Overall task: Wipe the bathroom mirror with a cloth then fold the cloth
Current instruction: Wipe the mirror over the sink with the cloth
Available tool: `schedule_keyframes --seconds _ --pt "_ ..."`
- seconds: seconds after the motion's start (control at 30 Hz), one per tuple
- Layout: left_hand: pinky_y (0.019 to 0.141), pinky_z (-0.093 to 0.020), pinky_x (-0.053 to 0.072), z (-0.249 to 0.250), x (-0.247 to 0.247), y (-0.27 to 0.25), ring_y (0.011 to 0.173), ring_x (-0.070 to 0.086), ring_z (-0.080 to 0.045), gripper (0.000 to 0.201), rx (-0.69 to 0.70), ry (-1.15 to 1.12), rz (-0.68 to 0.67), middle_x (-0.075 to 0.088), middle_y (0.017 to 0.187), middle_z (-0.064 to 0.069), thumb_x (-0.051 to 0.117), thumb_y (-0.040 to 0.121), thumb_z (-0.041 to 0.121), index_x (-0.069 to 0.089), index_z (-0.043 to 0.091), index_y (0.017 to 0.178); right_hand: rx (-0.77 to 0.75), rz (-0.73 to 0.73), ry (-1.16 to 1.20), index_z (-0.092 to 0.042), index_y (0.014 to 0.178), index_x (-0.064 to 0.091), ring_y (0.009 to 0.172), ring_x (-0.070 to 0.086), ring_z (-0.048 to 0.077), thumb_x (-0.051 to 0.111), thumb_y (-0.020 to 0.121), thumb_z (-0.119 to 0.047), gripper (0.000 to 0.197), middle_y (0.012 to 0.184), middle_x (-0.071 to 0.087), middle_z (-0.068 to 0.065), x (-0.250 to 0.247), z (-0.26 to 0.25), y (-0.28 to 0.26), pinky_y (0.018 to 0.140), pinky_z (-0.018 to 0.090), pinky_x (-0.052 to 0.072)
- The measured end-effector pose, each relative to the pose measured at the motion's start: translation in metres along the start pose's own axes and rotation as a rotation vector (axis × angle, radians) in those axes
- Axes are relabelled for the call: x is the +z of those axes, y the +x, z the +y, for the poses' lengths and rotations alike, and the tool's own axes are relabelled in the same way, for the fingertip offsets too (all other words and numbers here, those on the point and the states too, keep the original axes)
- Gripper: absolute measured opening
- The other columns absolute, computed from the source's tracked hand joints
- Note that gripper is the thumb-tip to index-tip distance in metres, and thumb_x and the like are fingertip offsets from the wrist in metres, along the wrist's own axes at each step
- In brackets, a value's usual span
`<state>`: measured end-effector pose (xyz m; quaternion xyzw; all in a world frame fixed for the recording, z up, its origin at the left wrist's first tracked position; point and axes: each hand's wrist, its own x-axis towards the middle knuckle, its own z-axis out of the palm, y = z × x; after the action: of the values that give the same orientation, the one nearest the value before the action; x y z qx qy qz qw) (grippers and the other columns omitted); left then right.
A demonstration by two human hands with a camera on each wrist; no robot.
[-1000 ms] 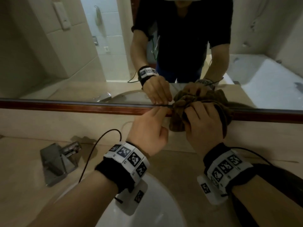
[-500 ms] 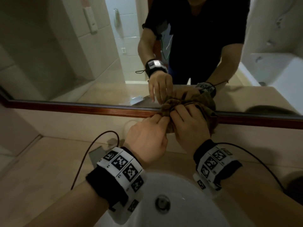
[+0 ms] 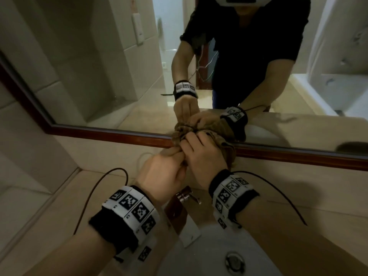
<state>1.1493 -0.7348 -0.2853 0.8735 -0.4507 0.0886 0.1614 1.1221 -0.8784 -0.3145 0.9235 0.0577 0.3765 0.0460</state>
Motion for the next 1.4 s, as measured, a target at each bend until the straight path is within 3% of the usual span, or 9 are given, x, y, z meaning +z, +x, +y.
schedule_keyframes --seconds 0.17,0.27,0.33,0.5,0.73,0.97,1.17,1.3,1.4 --pt "0.067 -0.038 0.057 0.0 0.01 -0.01 0.09 0.064 -0.03 0.037 0.111 0.032 0.046 0.064 0.114 -0.013 0.044 0.087 0.021 0.066 0.005 0.112 0.002 -0.12 0.099 -0.003 0.112 0.066 0.1 0.061 0.035 0.07 0.073 -0.012 0.04 0.113 0.063 0.017 -0.003 0.003 -0.007 0.089 0.042 0.053" --pt "0.075 -0.031 0.05 0.009 0.023 0.0 0.089 0.061 -0.029 0.024 0.178 0.075 0.184 0.065 0.107 -0.014 0.06 0.085 0.01 0.067 0.003 0.107 -0.022 -0.173 0.324 0.001 0.128 0.057 0.115 0.056 0.035 0.068 0.074 -0.015 0.057 0.126 0.058 0.019 -0.014 0.022 -0.021 0.102 0.042 0.045" --pt "0.078 -0.034 0.053 0.017 0.032 0.01 0.097 0.061 -0.031 0.04 0.183 0.085 0.198 0.063 0.116 -0.016 0.071 0.082 0.01 0.062 0.001 0.12 0.0 -0.178 0.393 0.0 0.134 0.05 0.123 0.052 0.033 0.06 0.079 -0.015 0.058 0.134 0.053 0.019 -0.024 0.034 -0.027 0.106 0.038 0.04" --pt "0.066 -0.036 0.054 0.026 0.038 0.026 0.1 0.058 -0.032 0.053 0.122 0.202 0.2 0.059 0.12 -0.015 0.078 0.078 0.019 0.055 0.006 0.124 -0.052 -0.08 0.299 0.001 0.134 0.052 0.116 0.057 0.033 0.028 0.103 -0.023 0.046 0.131 0.055 0.021 -0.035 0.057 -0.044 0.096 0.042 0.049" --pt "0.056 -0.035 0.047 0.009 0.026 0.04 0.085 0.055 -0.03 0.036 0.187 0.329 0.25 0.06 0.102 -0.011 0.048 0.085 0.019 0.063 0.009 0.116 -0.001 -0.078 0.205 0.006 0.138 0.045 0.11 0.056 0.035 0.056 0.091 -0.008 0.05 0.122 0.056 0.021 -0.027 0.049 -0.047 0.095 0.043 0.048" --pt "0.048 -0.036 0.051 -0.018 0.016 0.041 0.083 0.06 -0.029 0.029 0.359 0.382 0.244 0.063 0.1 -0.011 0.063 0.087 0.016 0.064 0.009 0.116 0.023 -0.146 0.148 0.005 0.134 0.05 0.099 0.062 0.033 0.041 0.095 -0.012 0.043 0.115 0.062 0.019 -0.035 0.038 -0.031 0.085 0.042 0.053" --pt "0.052 -0.034 0.051 -0.048 0.009 0.04 0.08 0.062 -0.027 0.029 0.489 0.414 0.294 0.065 0.1 -0.01 0.061 0.09 0.014 0.059 0.009 0.118 0.051 -0.253 0.185 0.004 0.134 0.051 0.098 0.063 0.03 0.073 0.077 -0.015 0.064 0.113 0.063 0.016 -0.037 0.02 -0.014 0.079 0.037 0.058" --pt "0.053 -0.034 0.053 -0.079 0.005 0.035 0.081 0.065 -0.028 0.029 0.508 0.414 0.336 0.067 0.103 -0.011 0.061 0.091 0.014 0.053 0.011 0.119 0.06 -0.396 0.215 0.005 0.139 0.043 0.102 0.059 0.033 0.07 0.073 -0.012 0.074 0.117 0.058 0.017 -0.035 -0.002 0.009 0.07 0.041 0.059" --pt "0.05 -0.033 0.051 -0.109 -0.001 0.027 0.081 0.066 -0.028 0.028 0.493 0.409 0.361 0.068 0.103 -0.01 0.059 0.091 0.016 0.053 0.012 0.118 0.063 -0.524 0.196 0.001 0.147 0.029 0.112 0.051 0.031 0.064 0.078 -0.014 0.079 0.128 0.05 0.016 -0.029 -0.027 0.033 0.079 0.043 0.056"
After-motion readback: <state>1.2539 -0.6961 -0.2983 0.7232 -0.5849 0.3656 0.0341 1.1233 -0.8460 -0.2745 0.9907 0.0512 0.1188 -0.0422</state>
